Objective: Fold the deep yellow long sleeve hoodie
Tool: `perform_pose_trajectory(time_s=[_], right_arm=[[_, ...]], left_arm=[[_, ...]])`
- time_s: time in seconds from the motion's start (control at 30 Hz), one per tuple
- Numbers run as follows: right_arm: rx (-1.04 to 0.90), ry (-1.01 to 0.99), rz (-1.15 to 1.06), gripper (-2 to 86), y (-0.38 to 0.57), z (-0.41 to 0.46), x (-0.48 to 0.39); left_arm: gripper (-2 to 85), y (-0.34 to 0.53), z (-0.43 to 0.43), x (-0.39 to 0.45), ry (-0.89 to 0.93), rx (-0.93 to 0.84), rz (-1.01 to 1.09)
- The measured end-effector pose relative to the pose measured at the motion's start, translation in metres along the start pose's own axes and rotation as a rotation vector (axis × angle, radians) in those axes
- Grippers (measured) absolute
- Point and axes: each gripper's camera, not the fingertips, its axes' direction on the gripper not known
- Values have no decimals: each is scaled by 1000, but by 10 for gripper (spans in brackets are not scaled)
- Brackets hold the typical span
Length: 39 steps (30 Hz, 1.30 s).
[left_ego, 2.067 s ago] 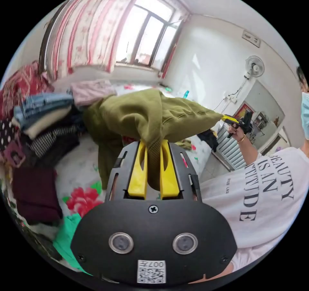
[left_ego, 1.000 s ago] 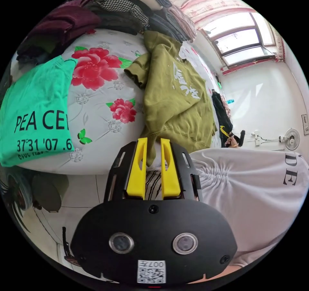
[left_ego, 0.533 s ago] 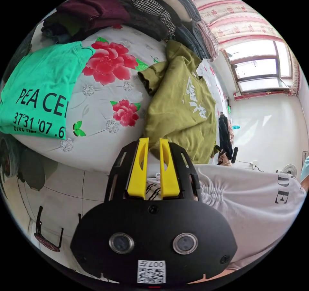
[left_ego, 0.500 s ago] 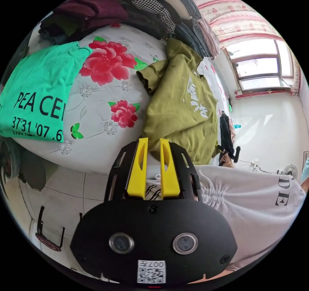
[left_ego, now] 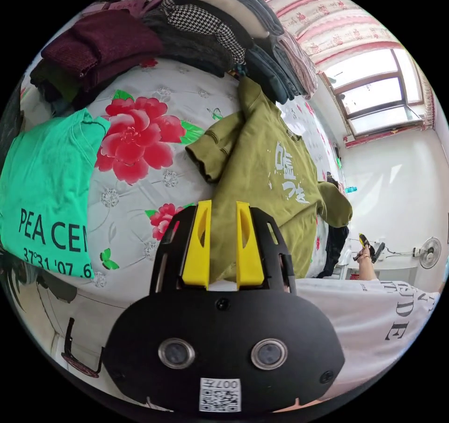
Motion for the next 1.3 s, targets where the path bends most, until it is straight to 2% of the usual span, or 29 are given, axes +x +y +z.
perform_pose_trajectory(time_s=[0.1,0.17,0.27,0.37,0.47,0.5,0.63,0.67,0.77,0.83,0.97,1.13,1.3], right_arm=[[-45,-254,-52,59,99,20,-63],[-189,-448,-139,60,183,39,-131],[-305,-561,-267,60,270,34,-211],[-370,-635,-336,59,316,15,-254],[-420,-619,-401,57,336,3,-270],[-429,-615,-408,56,338,2,-271],[-458,-566,-376,55,341,-9,-261],[-431,-558,-356,55,342,-16,-254],[-397,-528,-333,56,348,-31,-243],[-394,-518,-331,59,354,-38,-240],[-396,-495,-299,63,367,-50,-227],[-410,-493,-185,67,383,-64,-194],[-475,-515,-154,68,400,-51,-185]], left_arm=[[111,-30,22,0,-68,-2,-13],[125,-47,38,1,-119,-13,-12],[144,-70,68,-1,-177,-56,-43],[143,-88,102,0,-198,-114,-53],[83,-101,122,9,-363,-207,-41],[31,-107,122,16,-296,-204,54],[12,-126,56,42,-351,-21,231],[12,-130,18,47,-410,78,271],[21,-134,-85,35,-575,333,205],[35,-131,-132,21,-623,421,149],[82,-80,-174,14,-574,490,186],[90,27,-128,13,-529,457,307],[103,134,-12,-21,-283,83,329]])
